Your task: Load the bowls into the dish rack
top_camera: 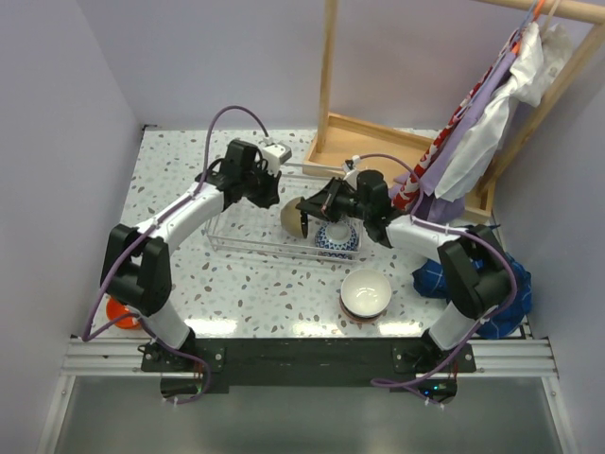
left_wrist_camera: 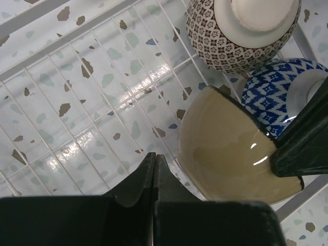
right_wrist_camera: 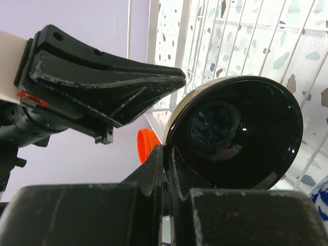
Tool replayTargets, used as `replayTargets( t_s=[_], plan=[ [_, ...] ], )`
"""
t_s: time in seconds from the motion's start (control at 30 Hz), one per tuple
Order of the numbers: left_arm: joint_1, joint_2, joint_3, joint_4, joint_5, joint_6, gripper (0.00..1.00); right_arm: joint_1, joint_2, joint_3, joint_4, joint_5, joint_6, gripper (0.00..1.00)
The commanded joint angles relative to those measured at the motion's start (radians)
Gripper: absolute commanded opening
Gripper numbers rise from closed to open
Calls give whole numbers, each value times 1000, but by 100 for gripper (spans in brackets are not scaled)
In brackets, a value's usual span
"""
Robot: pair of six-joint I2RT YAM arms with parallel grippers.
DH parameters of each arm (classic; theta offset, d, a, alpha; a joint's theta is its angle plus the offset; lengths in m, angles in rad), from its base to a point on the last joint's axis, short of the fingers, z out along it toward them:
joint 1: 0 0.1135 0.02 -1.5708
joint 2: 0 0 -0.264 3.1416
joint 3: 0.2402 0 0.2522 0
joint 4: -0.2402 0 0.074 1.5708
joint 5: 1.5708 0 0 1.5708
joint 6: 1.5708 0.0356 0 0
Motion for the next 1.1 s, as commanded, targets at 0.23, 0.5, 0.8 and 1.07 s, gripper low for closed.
replayTargets(
  t_s=[0.23,0.5,0.8,1.07],
  plan=[
    [-25,-37,-3,-8,-53,49,0,76,6,62,141,26,77,0],
    [-27,-49,-26,-24,-50,56,0,84,16,-1,66,75,61,0],
    [-28,-71,-54,-56,-88,78,0,60,-43,-28,-52,68,-29,0],
    [-77,-62,-59,-85,-6,93,0,24,-85,-1,-224,48,-160,1]
  ],
)
